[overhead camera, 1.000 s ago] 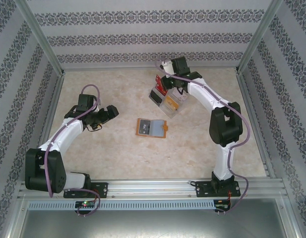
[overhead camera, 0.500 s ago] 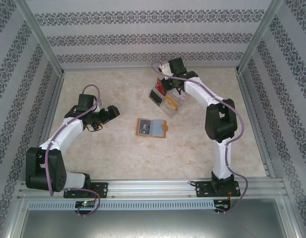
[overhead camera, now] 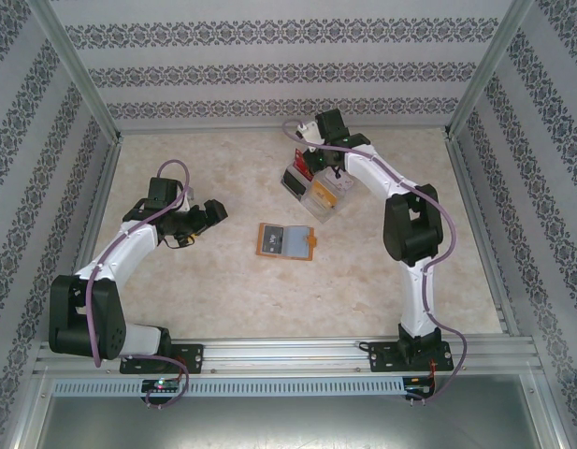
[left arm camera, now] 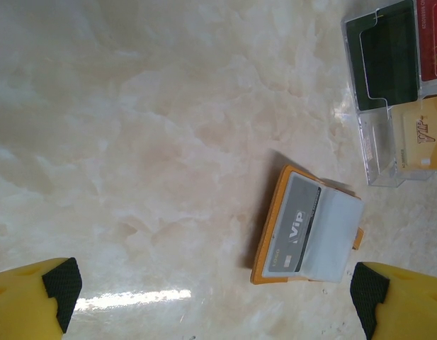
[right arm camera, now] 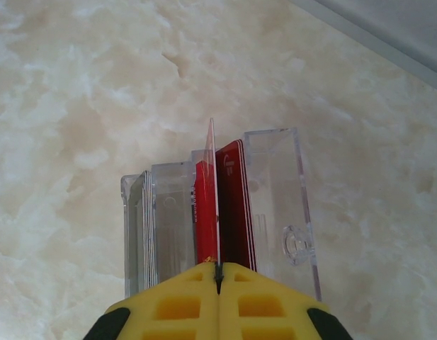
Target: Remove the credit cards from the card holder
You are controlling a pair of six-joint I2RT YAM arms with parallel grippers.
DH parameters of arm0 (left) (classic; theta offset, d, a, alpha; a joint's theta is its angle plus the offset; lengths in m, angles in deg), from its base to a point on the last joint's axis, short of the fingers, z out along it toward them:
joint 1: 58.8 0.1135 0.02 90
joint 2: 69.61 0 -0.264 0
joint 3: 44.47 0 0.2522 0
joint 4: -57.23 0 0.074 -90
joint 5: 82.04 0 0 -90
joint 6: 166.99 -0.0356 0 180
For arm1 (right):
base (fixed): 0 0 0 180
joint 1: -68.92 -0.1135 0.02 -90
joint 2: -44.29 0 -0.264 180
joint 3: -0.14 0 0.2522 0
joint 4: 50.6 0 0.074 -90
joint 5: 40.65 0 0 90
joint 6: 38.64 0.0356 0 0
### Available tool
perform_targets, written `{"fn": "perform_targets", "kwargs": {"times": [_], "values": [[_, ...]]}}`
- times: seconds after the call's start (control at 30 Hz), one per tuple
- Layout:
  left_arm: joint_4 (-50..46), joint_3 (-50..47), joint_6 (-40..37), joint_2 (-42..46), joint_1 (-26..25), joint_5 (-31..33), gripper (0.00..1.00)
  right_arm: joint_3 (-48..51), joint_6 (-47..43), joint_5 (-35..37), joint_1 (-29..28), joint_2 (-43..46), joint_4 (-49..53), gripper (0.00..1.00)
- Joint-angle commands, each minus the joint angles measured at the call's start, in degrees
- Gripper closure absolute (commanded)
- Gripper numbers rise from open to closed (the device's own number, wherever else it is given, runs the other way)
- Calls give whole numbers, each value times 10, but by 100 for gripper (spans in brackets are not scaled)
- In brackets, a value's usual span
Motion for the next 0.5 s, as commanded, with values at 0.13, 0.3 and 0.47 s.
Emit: {"fn": "perform_targets", "kwargs": {"times": [0.13,0.3,0.47], "values": [[6,6,-2,-4,7,-19,0,-23,7,-1,5,21,24,67],[15,8,4,-2,7,-39,1,11,48,-3,4,71,8,63],[15,5,1,2,7,-50,1,72,131,9,-5,138,6,58]]}}
